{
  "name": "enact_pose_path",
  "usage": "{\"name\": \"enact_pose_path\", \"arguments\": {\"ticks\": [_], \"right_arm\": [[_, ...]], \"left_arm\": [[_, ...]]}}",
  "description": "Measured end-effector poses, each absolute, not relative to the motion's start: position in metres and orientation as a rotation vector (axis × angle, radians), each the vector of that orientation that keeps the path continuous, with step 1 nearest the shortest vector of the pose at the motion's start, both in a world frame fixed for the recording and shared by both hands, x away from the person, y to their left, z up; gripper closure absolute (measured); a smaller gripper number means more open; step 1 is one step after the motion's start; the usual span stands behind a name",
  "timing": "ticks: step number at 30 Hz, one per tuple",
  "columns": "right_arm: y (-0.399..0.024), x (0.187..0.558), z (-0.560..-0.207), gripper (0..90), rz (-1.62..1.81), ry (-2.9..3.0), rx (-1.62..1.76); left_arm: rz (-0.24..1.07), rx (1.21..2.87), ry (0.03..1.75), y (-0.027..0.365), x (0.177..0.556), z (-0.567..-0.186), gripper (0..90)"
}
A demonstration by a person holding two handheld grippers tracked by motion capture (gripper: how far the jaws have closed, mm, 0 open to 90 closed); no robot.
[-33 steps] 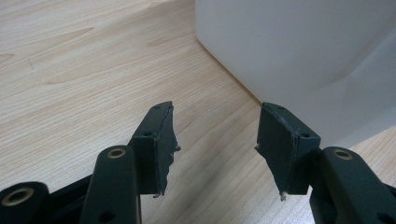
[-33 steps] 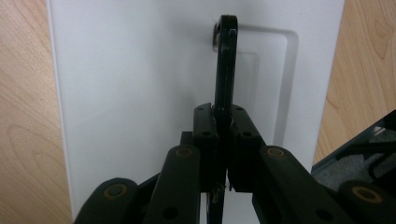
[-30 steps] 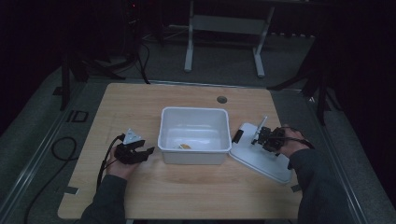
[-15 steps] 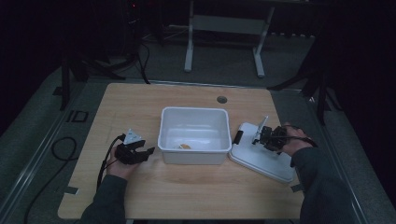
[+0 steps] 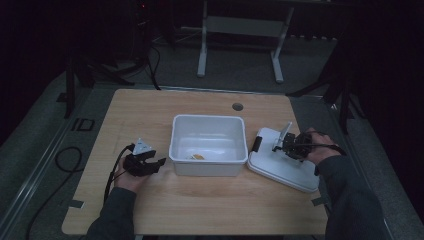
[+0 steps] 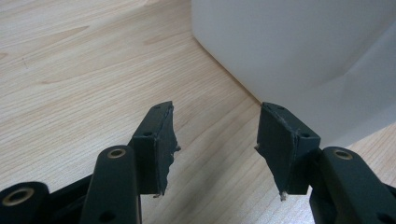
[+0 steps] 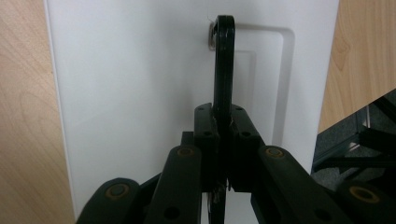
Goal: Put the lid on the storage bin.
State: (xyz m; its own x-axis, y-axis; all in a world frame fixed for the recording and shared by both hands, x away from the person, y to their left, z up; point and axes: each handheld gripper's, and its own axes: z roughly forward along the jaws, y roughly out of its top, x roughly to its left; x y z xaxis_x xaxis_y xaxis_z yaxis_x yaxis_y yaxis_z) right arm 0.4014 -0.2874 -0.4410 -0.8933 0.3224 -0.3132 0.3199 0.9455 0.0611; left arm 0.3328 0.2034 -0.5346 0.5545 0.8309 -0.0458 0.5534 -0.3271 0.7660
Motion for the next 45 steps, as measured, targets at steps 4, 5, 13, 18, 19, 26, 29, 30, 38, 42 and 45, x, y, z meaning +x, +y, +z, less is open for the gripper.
{"name": "enact_pose_path", "arguments": {"ticks": [4, 5, 13, 18, 19, 26, 29, 30, 38, 42, 45], "right_arm": [[-0.288, 0.4, -0.435, 84.3, 0.02, 2.768, 0.458], [-0.289, 0.4, -0.434, 84.3, 0.019, 2.766, 0.456], [-0.29, 0.397, -0.425, 84.3, 0.012, 2.758, 0.42], [-0.292, 0.394, -0.417, 84.3, 0.015, 2.755, 0.395], [-0.292, 0.394, -0.417, 84.3, 0.015, 2.755, 0.395], [-0.298, 0.392, -0.409, 84.3, 0.009, 2.749, 0.397], [-0.299, 0.392, -0.404, 84.3, 0.017, 2.746, 0.391], [-0.3, 0.391, -0.4, 84.3, 0.021, 2.74, 0.394], [-0.298, 0.392, -0.388, 84.3, 0.034, 2.725, 0.371], [-0.296, 0.391, -0.379, 84.3, 0.051, 2.721, 0.351], [-0.295, 0.391, -0.374, 84.3, 0.063, 2.715, 0.34]], "left_arm": [[0.462, 2.025, 1.112, 0.204, 0.333, -0.535, 46.3], [0.462, 2.025, 1.111, 0.204, 0.333, -0.535, 46.3], [0.458, 2.029, 1.11, 0.203, 0.333, -0.535, 46.3], [0.456, 2.029, 1.109, 0.203, 0.333, -0.535, 46.3], [0.456, 2.029, 1.109, 0.203, 0.333, -0.535, 46.3], [0.455, 2.034, 1.105, 0.202, 0.333, -0.535, 46.3], [0.454, 2.035, 1.106, 0.202, 0.333, -0.536, 46.3], [0.454, 2.036, 1.106, 0.201, 0.333, -0.536, 46.3], [0.454, 2.037, 1.104, 0.201, 0.333, -0.536, 46.3], [0.452, 2.042, 1.103, 0.201, 0.334, -0.536, 46.3], [0.45, 2.043, 1.104, 0.201, 0.334, -0.537, 46.3]]}}
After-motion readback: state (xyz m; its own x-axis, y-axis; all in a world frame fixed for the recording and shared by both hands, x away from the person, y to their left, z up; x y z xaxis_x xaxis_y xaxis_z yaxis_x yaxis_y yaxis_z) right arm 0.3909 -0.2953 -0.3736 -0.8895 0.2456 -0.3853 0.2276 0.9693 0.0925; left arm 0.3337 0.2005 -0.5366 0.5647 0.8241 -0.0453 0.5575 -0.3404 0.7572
